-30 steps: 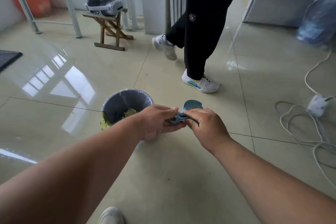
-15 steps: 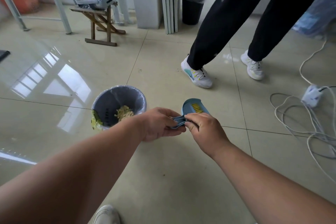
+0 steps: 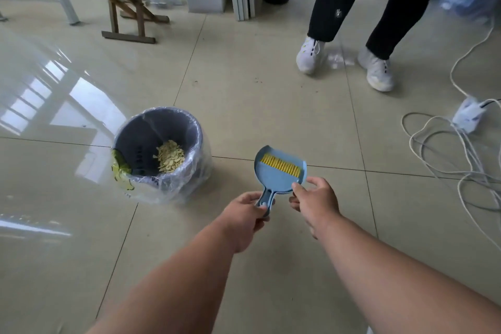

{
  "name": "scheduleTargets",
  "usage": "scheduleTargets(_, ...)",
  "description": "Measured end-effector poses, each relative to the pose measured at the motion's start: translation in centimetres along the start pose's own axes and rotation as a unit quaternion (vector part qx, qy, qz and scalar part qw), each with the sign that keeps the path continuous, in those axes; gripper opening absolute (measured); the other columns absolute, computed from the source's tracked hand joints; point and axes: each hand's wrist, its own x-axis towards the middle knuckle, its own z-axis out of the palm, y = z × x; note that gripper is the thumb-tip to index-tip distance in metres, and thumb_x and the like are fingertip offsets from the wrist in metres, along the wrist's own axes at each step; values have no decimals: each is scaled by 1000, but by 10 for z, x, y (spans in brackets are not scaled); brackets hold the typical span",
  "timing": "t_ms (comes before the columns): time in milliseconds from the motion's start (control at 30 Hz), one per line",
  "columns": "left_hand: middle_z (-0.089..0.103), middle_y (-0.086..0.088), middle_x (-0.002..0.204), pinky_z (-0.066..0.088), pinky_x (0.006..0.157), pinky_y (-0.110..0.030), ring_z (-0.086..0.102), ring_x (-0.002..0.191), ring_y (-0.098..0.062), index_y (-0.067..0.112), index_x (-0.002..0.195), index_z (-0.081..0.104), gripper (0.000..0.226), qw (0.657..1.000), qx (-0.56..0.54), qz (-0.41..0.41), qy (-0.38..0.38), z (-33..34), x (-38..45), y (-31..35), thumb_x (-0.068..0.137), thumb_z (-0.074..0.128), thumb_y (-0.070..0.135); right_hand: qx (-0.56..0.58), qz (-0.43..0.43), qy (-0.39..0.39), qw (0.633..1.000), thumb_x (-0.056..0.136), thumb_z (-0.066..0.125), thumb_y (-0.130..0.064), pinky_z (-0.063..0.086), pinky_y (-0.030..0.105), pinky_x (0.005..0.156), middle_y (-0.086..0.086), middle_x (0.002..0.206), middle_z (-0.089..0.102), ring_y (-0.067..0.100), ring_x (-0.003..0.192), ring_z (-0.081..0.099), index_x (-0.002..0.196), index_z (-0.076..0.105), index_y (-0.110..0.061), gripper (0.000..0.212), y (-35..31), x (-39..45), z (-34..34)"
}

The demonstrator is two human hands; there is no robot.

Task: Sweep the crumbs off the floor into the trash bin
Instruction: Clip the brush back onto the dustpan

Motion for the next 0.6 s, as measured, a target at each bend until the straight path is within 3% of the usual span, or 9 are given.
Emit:
scheduleTargets(133, 71, -15, 107, 55, 63, -28, 66, 75, -22, 5, 120, 61, 27, 998, -23, -56, 9, 1, 18, -59, 96, 61, -8, -28, 51, 11, 998, 91, 71, -25, 65, 43, 78, 3, 90, 76, 18, 67, 77, 123, 62, -25, 33, 43, 26, 10)
scheduleTargets(267, 68, -16, 102, 62, 67, -31, 67, 82, -28, 6, 115, 59, 28, 995, -13, -98, 31, 6, 46, -87, 93, 65, -12, -77, 78, -2, 994, 90, 68, -22, 65, 41, 73, 2, 80, 77, 22, 66, 76, 114, 67, -22, 24, 83, 54, 21)
scheduleTargets(367, 67, -19, 101, 65, 69, -33, 70, 79, -28, 6, 110, 63, 25, 992, 47, -114, 21, 7, 67, -93, 93, 66, -11, -111, 96, -5, 989, 90, 68, -19, 65, 38, 71, 3, 80, 76, 20, 66, 76, 106, 65, -23, 17, 99, 71, 25)
scheduleTargets(500, 72, -22, 101, 63, 79, -40, 70, 82, -28, 9, 107, 63, 25, 979, 148, -136, 5, 10, 87, -97, 89, 73, -7, -144, 105, -22, 984, 83, 71, -24, 65, 45, 74, 4, 77, 76, 25, 69, 76, 92, 66, -24, 10, 121, 99, 30)
scheduleTargets(600, 72, -12, 83, 59, 66, -32, 65, 65, -22, 15, 95, 69, 22, 959, 260, -109, -6, 8, 98, -101, 86, 72, -5, -169, 100, -32, 980, 76, 70, -35, 65, 47, 72, 4, 81, 76, 27, 71, 75, 92, 65, -26, 19, 136, 120, 33)
